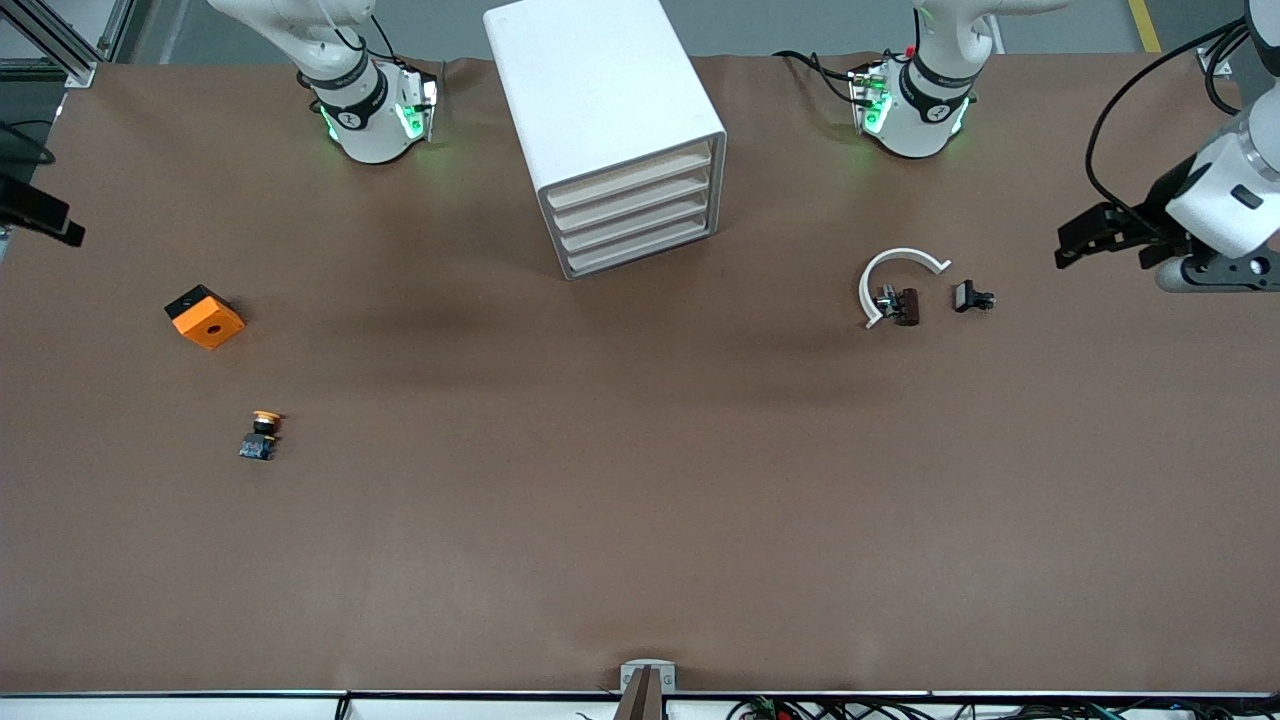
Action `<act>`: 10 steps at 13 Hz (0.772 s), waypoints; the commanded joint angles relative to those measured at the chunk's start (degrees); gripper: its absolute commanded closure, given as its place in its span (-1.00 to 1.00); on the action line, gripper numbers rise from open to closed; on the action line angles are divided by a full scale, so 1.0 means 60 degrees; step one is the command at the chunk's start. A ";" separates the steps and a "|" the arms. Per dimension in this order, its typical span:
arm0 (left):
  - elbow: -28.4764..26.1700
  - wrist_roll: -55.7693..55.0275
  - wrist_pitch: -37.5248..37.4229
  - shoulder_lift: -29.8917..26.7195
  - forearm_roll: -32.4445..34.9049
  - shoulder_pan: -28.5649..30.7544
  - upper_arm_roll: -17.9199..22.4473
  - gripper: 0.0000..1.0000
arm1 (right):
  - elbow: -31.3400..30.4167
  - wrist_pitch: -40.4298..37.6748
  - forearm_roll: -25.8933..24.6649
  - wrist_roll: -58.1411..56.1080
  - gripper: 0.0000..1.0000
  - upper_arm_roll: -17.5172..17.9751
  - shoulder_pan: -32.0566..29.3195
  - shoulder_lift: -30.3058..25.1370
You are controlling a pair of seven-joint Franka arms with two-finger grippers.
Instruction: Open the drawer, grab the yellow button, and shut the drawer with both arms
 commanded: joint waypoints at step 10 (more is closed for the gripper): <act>0.1032 -0.0206 -0.0624 0.0100 -0.0109 0.0133 -0.0033 -1.00 | -0.1811 0.0411 0.0779 0.0139 -1.00 -0.0046 -0.0183 -0.1395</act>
